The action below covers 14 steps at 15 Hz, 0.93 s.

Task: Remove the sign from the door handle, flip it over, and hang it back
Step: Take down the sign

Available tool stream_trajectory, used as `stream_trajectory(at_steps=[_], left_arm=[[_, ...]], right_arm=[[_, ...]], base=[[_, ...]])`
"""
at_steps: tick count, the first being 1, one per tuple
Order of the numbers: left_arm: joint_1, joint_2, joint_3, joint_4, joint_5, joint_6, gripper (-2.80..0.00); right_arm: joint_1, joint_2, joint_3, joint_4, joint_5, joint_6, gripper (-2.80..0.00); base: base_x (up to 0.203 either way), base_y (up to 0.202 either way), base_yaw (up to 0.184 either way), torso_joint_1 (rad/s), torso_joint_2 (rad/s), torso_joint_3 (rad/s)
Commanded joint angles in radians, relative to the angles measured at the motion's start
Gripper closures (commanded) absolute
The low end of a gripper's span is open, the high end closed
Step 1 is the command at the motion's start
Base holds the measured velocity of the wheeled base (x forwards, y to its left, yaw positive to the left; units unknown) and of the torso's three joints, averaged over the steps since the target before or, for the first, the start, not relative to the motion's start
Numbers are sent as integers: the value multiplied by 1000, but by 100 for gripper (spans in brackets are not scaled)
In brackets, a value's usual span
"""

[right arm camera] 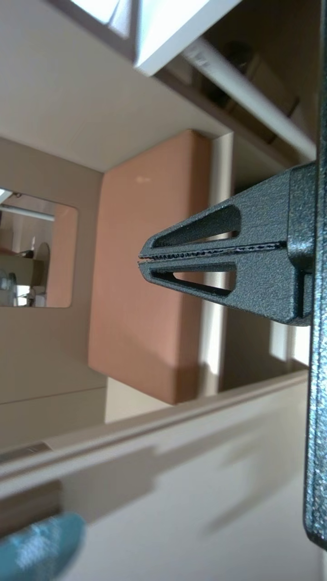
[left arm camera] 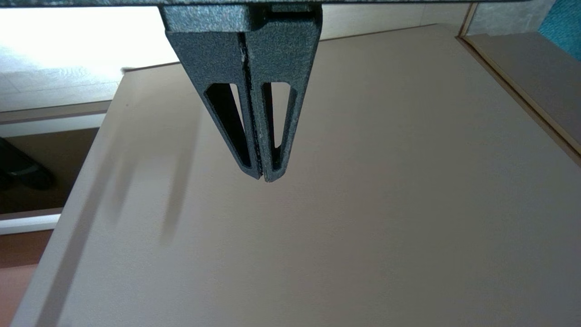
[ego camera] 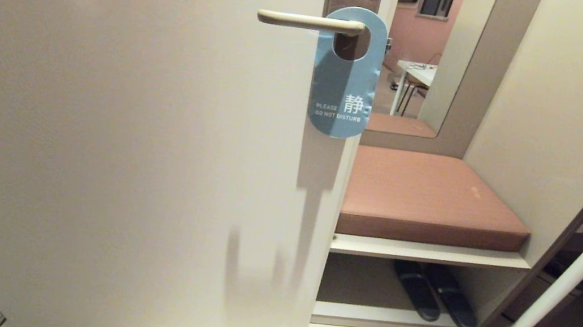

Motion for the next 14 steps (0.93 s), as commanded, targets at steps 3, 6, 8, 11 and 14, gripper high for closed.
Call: stream_trajectory(at_steps=[3, 6, 8, 11, 14], left_arm=[[0, 2, 0, 0, 0, 0, 0], [0, 2, 0, 0, 0, 0, 0], [0, 2, 0, 0, 0, 0, 0], [0, 2, 0, 0, 0, 0, 0], [0, 2, 0, 0, 0, 0, 0]], right_arm=[[-16, 204, -74, -60, 17, -4, 0], [-75, 302, -178, -64, 196, -4, 0], [-110, 350, -230, -64, 353, -3, 0], [-129, 424, -277, -68, 563, 2, 0], [-130, 505, -343, -70, 729, 2, 0]], base=[[0, 0, 0, 0, 0, 0], [0, 0, 0, 0, 0, 0], [0, 0, 0, 0, 0, 0], [0, 0, 0, 0, 0, 0], [0, 0, 0, 0, 0, 0]])
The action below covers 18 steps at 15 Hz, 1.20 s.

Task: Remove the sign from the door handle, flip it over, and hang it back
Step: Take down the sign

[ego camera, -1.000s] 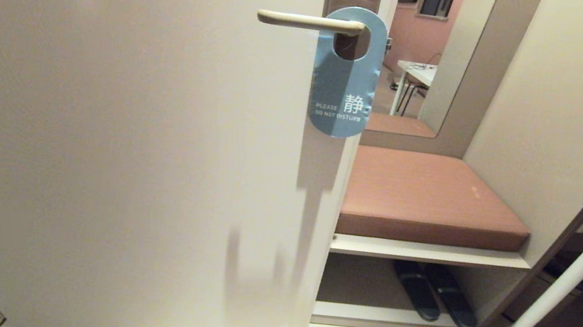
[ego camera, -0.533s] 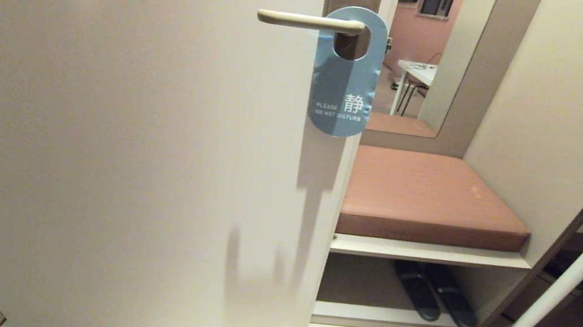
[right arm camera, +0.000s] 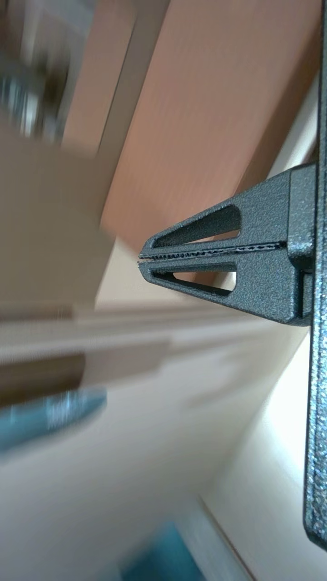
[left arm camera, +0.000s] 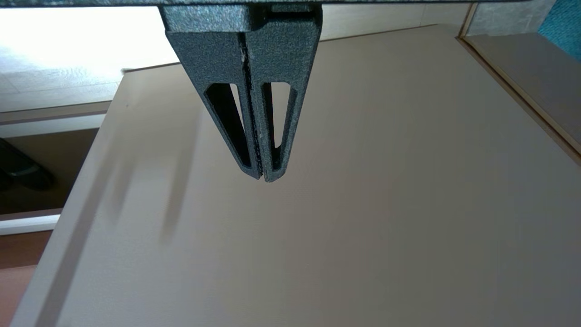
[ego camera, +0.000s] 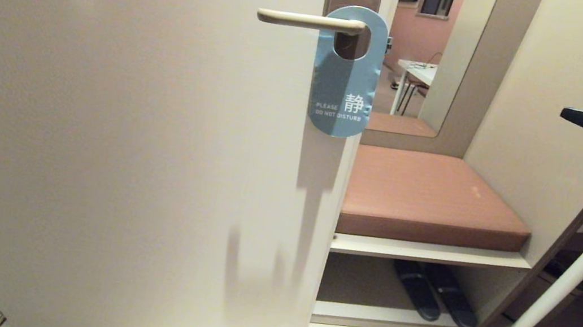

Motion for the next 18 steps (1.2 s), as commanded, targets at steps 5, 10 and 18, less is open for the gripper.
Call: stream_trajectory(at_steps=[5, 10, 18], left_arm=[[0, 2, 0, 0, 0, 0, 0], [0, 2, 0, 0, 0, 0, 0], [0, 1, 0, 0, 0, 0, 0]], right_arm=[[-1, 201, -151, -1, 291, -4, 0], [12, 371, -333, -1, 460, -21, 0], [138, 481, -433, -1, 505, -31, 0]], base=[[0, 0, 0, 0, 0, 0], [0, 0, 0, 0, 0, 0], [0, 0, 0, 0, 0, 0]])
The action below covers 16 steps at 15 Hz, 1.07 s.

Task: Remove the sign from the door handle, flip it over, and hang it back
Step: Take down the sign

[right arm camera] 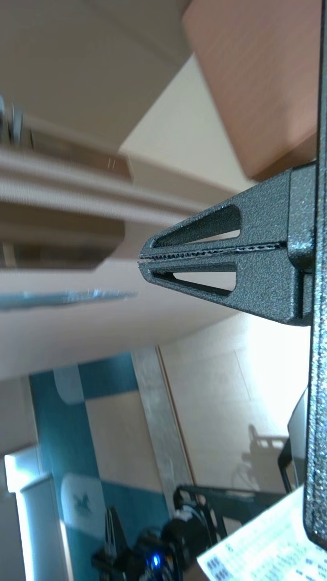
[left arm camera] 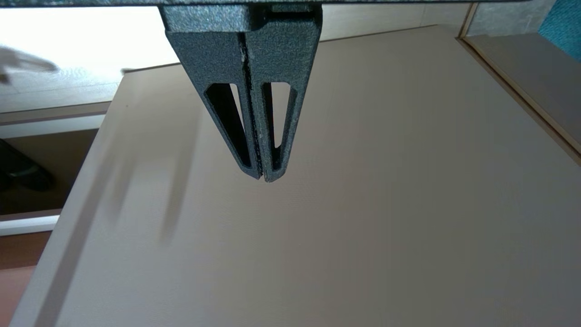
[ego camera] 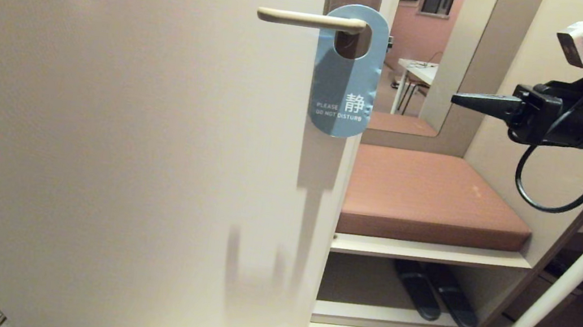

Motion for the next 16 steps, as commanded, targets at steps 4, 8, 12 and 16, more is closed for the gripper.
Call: stream_trajectory(at_steps=[4, 8, 12, 16], left_arm=[[0, 0, 0, 0, 0, 0, 0], [0, 2, 0, 0, 0, 0, 0], [0, 0, 0, 0, 0, 0, 0], [0, 0, 0, 0, 0, 0, 0]], right_arm=[[76, 8, 3, -1, 7, -1, 0], [104, 20, -4, -1, 7, 0, 0], [111, 46, -33, -1, 6, 0, 0], [128, 85, -82, -1, 6, -2, 0]], base=[[0, 0, 0, 0, 0, 0], [0, 0, 0, 0, 0, 0], [0, 0, 0, 0, 0, 0], [0, 0, 0, 0, 0, 0]])
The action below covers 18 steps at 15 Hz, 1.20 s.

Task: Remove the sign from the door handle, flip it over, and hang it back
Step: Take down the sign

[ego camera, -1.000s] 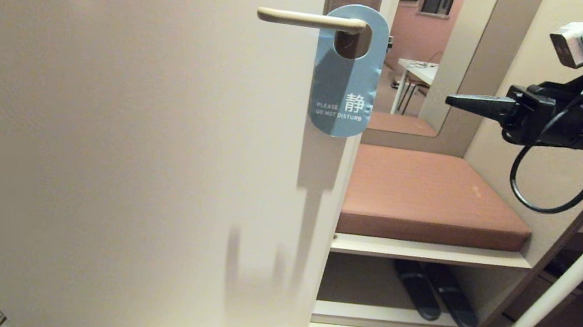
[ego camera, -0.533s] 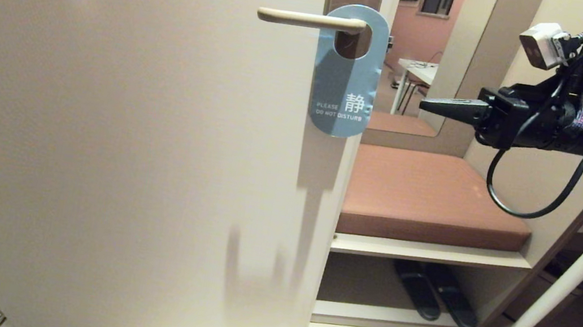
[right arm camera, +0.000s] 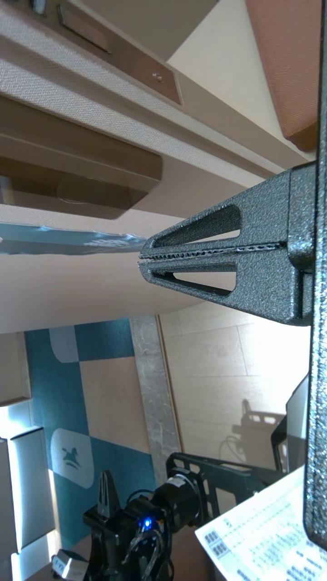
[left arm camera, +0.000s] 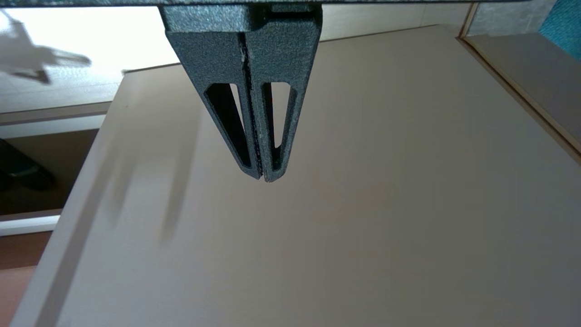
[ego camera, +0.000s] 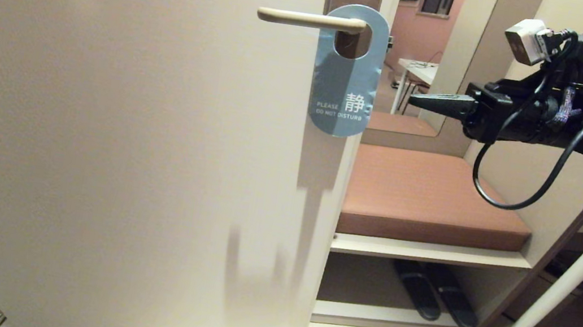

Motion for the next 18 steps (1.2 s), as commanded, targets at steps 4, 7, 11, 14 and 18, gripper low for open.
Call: stream_trajectory(at_steps=[4, 7, 11, 14, 18], left_arm=[[0, 0, 0, 0, 0, 0, 0], [0, 2, 0, 0, 0, 0, 0], [0, 2, 0, 0, 0, 0, 0], [0, 1, 0, 0, 0, 0, 0], [0, 0, 0, 0, 0, 0, 0]], right_arm=[[8, 59, -40, -1, 6, -92, 0], [11, 69, -44, -1, 6, -101, 0], [23, 80, -65, -1, 5, -100, 0], [31, 92, -87, 0, 4, -97, 0], [31, 100, -99, 0, 4, -94, -280]], base=[[0, 0, 0, 0, 0, 0], [0, 0, 0, 0, 0, 0], [0, 0, 0, 0, 0, 0], [0, 0, 0, 0, 0, 0], [0, 0, 0, 0, 0, 0]])
